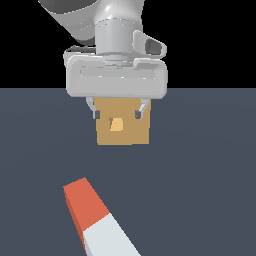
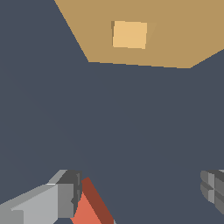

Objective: Insert the peg into the horizontal hole in a box.

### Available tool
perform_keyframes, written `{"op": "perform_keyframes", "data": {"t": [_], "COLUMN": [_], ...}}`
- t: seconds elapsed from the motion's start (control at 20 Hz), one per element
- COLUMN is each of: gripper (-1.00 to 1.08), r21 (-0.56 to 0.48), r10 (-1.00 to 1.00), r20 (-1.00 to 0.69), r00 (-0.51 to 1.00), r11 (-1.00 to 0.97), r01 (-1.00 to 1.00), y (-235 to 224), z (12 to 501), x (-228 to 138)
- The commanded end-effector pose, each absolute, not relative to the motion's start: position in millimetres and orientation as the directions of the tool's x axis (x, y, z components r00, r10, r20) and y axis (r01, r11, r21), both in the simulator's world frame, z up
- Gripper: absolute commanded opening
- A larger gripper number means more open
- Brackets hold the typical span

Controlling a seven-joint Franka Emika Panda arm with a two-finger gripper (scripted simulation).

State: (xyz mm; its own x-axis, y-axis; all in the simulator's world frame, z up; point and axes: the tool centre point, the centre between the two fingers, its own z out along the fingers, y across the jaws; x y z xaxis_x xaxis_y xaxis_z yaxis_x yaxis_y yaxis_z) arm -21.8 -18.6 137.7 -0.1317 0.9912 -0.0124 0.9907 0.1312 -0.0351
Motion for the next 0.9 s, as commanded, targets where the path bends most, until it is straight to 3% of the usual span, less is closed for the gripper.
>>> {"op": "perform_keyframes", "data": {"t": [0.0,0.85], "gripper": [1.00,1.00], "r21": [-0.034,-0.017], "r10": [0.987,0.913], "r20": [-0.012,-0.004], "r00": [-0.160,-0.409], "r11": [0.159,0.409], "r01": [0.987,0.912], "y": [-30,-130], "z": [134,102], "x": [-25,-32]}}
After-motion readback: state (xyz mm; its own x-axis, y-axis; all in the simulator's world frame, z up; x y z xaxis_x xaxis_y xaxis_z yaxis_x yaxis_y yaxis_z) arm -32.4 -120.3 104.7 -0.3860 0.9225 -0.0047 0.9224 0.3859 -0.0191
